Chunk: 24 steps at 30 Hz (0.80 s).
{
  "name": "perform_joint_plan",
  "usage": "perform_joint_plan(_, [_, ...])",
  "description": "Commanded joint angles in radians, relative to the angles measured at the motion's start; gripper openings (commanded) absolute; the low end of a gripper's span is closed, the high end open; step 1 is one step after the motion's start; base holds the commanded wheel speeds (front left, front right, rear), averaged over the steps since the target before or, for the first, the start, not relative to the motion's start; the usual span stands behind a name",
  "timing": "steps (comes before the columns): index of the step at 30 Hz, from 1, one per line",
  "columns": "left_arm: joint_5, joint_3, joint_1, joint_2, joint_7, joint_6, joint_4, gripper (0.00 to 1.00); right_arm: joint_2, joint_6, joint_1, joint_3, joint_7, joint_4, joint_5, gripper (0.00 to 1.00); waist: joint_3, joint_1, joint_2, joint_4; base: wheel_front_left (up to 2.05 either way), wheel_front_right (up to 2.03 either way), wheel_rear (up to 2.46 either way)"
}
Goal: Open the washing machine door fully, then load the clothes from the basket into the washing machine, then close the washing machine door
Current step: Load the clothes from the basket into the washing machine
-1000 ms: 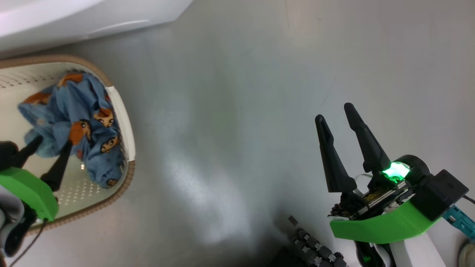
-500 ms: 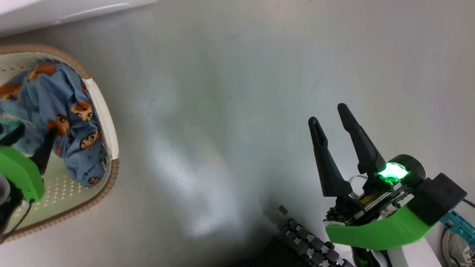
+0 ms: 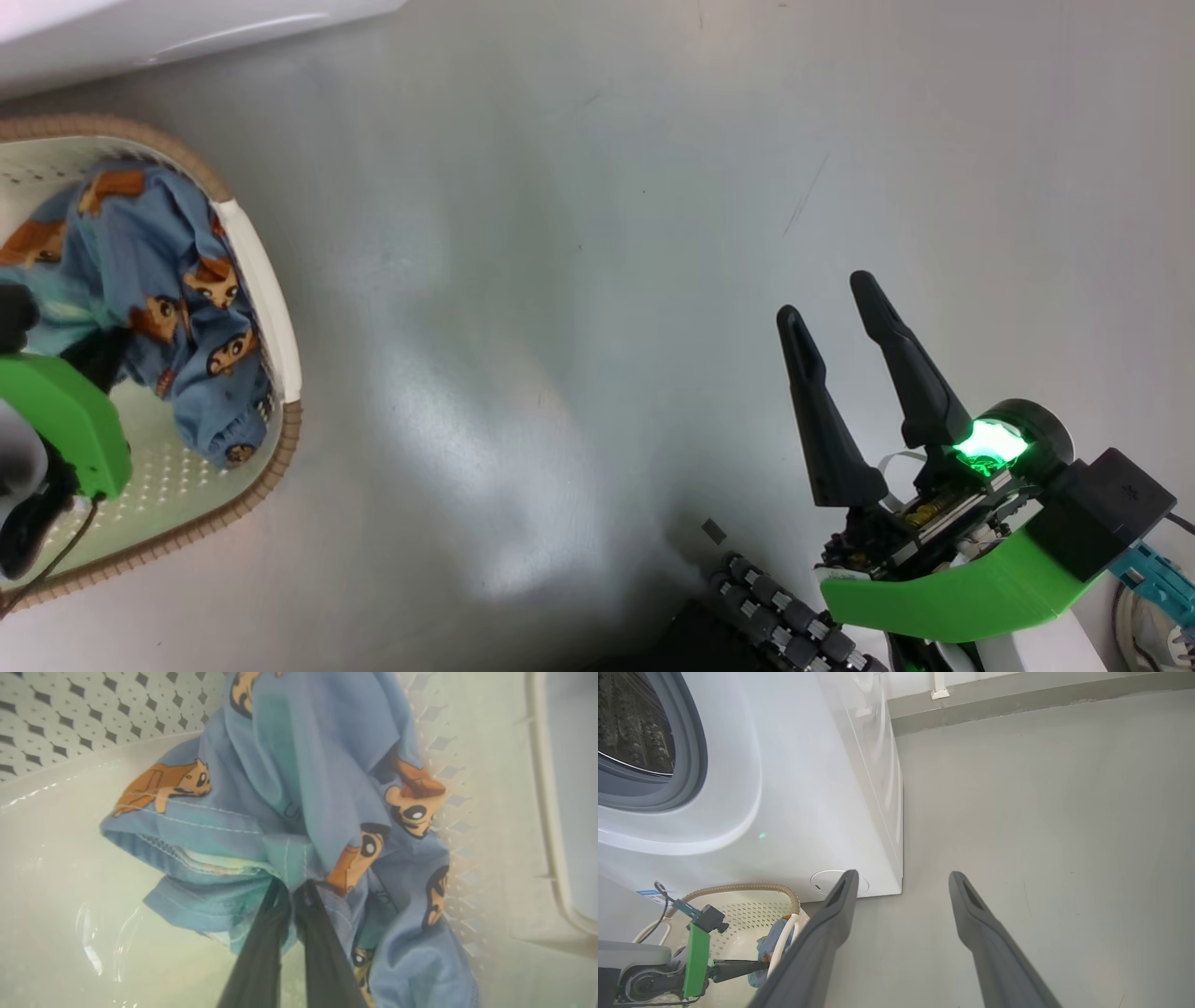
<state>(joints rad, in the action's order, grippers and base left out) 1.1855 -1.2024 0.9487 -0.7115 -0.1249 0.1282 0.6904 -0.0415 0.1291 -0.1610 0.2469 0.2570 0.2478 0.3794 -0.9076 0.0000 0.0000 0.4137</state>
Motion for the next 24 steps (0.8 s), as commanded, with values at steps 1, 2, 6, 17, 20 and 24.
perform_joint_plan(1, [0.015, 0.01, 0.002, -0.04, -0.014, 0.002, -0.008, 0.0, -0.009, 0.002, 0.043, 0.018, 0.005, 0.023, -0.005, 1.0, 0.0, 0.0, 0.0, 0.0, 0.0, 0.0, 0.0])
perform_joint_plan(2, [0.021, 0.005, 0.005, -0.045, -0.018, 0.002, -0.009, 0.0, -0.009, 0.002, 0.041, 0.019, 0.005, 0.021, -0.005, 1.0, 0.0, 0.0, 0.0, -0.001, 0.0, 0.0, 0.0])
perform_joint_plan(6, [0.048, -0.01, 0.011, -0.069, -0.04, 0.002, -0.02, 0.0, -0.009, 0.002, 0.023, 0.028, 0.005, 0.016, 0.001, 1.0, 0.004, 0.0, 0.0, 0.0, 0.0, 0.0, 0.0])
perform_joint_plan(17, [0.101, -0.035, -0.001, -0.101, -0.119, 0.002, -0.106, 0.0, -0.009, 0.002, -0.028, -0.005, 0.005, -0.018, 0.001, 1.0, 0.066, 0.0, 0.0, -0.063, 0.0, 0.0, 0.0])
perform_joint_plan(20, [0.106, -0.033, -0.014, -0.11, -0.131, 0.002, -0.134, 0.0, -0.009, 0.002, -0.038, -0.014, 0.005, -0.028, -0.001, 1.0, 0.092, 0.0, 0.0, -0.082, 0.0, 0.0, 0.0])
perform_joint_plan(24, [0.106, 0.003, -0.039, -0.12, -0.136, 0.002, -0.183, 0.0, -0.009, 0.002, -0.046, -0.025, 0.005, -0.045, -0.005, 1.0, 0.127, 0.0, 0.0, -0.105, 0.0, 0.0, 0.0])
